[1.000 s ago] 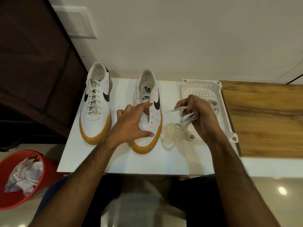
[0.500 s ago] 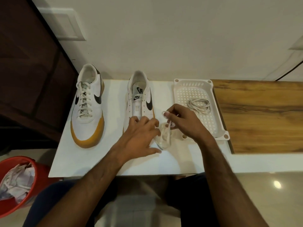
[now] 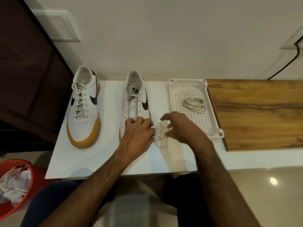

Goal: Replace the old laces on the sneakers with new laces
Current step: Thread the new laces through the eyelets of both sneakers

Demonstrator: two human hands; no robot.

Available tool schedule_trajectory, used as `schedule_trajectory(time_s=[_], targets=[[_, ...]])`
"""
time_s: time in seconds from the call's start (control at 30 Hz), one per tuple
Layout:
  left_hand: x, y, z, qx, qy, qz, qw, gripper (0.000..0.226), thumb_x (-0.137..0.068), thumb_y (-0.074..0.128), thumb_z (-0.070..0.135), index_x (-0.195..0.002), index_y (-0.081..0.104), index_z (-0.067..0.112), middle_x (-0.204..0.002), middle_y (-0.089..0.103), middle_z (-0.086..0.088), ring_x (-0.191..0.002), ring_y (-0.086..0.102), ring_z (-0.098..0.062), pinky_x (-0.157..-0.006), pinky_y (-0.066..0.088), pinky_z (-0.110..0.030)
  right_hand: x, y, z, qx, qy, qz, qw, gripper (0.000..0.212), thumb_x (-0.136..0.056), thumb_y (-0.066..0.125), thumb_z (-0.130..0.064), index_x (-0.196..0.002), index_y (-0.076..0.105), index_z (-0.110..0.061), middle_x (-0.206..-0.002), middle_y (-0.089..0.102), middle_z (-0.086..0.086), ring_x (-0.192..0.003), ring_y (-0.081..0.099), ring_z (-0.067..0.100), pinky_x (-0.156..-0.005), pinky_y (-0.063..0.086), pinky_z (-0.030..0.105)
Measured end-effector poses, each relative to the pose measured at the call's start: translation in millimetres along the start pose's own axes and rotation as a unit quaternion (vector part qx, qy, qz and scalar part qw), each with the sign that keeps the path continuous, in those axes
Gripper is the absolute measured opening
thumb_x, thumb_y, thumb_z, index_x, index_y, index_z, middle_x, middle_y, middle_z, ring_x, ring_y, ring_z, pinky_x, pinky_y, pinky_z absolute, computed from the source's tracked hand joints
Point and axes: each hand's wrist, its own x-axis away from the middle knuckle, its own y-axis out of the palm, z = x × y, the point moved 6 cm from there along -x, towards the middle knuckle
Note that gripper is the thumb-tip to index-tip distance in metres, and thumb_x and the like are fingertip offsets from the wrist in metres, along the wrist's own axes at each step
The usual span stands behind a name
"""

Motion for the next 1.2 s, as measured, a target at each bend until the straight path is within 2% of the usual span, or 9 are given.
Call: schedule_trajectory(time_s=[0.1, 0.17, 0.33, 0.43, 0.6, 0.73, 0.93, 1.07, 1.2], targets=[[-2, -2, -3, 0.027, -0.013, -0.011, 0.999, 0.015, -0.075, 0.084, 0.032, -0.083, 0.075, 0.022, -0.104, 0.067, 0.005, -0.099, 0.059, -0.022, -0.084, 0.027, -0.041, 3, 37, -12, 0.076, 0.027, -0.104, 0.991, 0.086, -0.076, 0.086, -0.009, -0.148, 0.04, -0.016, -0.141, 0.037, 0.007, -0.123, 0.052, 0.03, -0.091, 0.055, 0.04], [-1, -2, -6, 0.05, -0.007, -0.023, 0.998, 0.018, -0.076, 0.083, 0.033, -0.086, 0.074, 0.022, -0.108, 0.064, 0.005, -0.102, 0.057, -0.021, -0.085, 0.027, -0.039, 2, 50, -18, 0.135, 0.035, -0.064, 0.988, 0.071, -0.082, 0.082, -0.013, -0.142, 0.044, -0.016, -0.138, 0.038, 0.007, -0.124, 0.049, 0.028, -0.091, 0.051, 0.041], [4, -10, -17, 0.163, -0.02, -0.022, 0.986, 0.011, -0.089, 0.071, 0.028, -0.099, 0.073, 0.023, -0.113, 0.061, 0.006, -0.107, 0.056, -0.014, -0.091, 0.026, -0.028, 0, 52, -17, 0.074, 0.028, 0.034, 0.996, 0.027, -0.095, 0.066, -0.008, -0.122, 0.063, -0.01, -0.119, 0.054, 0.007, -0.093, 0.057, 0.018, -0.058, 0.026, 0.019], [12, -26, -25, 0.291, -0.096, 0.008, 0.952, 0.017, -0.095, 0.061, 0.029, -0.109, 0.068, 0.023, -0.115, 0.059, 0.01, -0.11, 0.056, -0.008, -0.097, 0.031, -0.026, 5, 42, -6, -0.061, 0.057, 0.051, 0.995, 0.017, -0.088, 0.074, -0.009, -0.105, 0.074, -0.008, -0.102, 0.07, 0.007, -0.088, 0.066, 0.018, -0.063, 0.041, 0.019], [31, -62, -33, 0.512, -0.23, 0.013, 0.827, 0.021, -0.105, 0.049, 0.034, -0.121, 0.062, 0.028, -0.123, 0.063, 0.01, -0.112, 0.061, -0.004, -0.095, 0.05, -0.019, 38, 8, -21, -0.464, 0.011, 0.042, 0.885, 0.015, -0.081, 0.08, -0.001, -0.094, 0.073, -0.005, -0.087, 0.075, 0.016, -0.079, 0.072, 0.026, -0.075, 0.058, 0.033], [40, -73, -29, 0.692, -0.379, -0.039, 0.613, 0.044, -0.106, 0.031, 0.05, -0.114, 0.064, 0.023, -0.123, 0.067, -0.015, -0.107, 0.067, -0.031, -0.092, 0.055, -0.051, 59, -14, -69, -0.525, -0.054, -0.019, 0.849, 0.016, -0.085, 0.074, 0.006, -0.099, 0.071, 0.0, -0.091, 0.074, 0.016, -0.082, 0.073, 0.027, -0.074, 0.059, 0.032], [55, -111, -15, 0.7, -0.378, -0.105, 0.597, 0.065, -0.097, 0.027, 0.068, -0.12, 0.065, 0.021, -0.117, 0.073, -0.013, -0.112, 0.068, -0.036, -0.106, 0.046, -0.058, 80, -58, -128, -0.555, -0.127, 0.034, 0.821, 0.014, -0.088, 0.069, 0.007, -0.101, 0.068, 0.001, -0.087, 0.07, 0.016, -0.081, 0.069, 0.029, -0.078, 0.058, 0.037], [56, -153, -11, 0.81, -0.326, -0.058, 0.483, 0.085, -0.098, 0.012, 0.07, -0.135, 0.055, 0.007, -0.126, 0.064, -0.031, -0.113, 0.064, -0.049, -0.093, 0.052, -0.057, 90, -92, -162, -0.584, -0.16, 0.064, 0.794, 0.013, -0.086, 0.075, -0.004, -0.098, 0.071, -0.007, -0.089, 0.071, 0.014, -0.081, 0.07, 0.026, -0.08, 0.043, 0.044], [61, -184, -19, 0.849, -0.319, -0.019, 0.422, 0.094, -0.093, 0.018, 0.078, -0.139, 0.053, 0.004, -0.129, 0.061, -0.032, -0.109, 0.065, -0.048, -0.077, 0.059, -0.054, 94, -102, -195, -0.624, -0.167, 0.082, 0.759, 0.013, -0.09, 0.066, 0.008, -0.101, 0.067, 0.0, -0.09, 0.071, 0.015, -0.077, 0.072, 0.023, -0.078, 0.061, 0.033]])
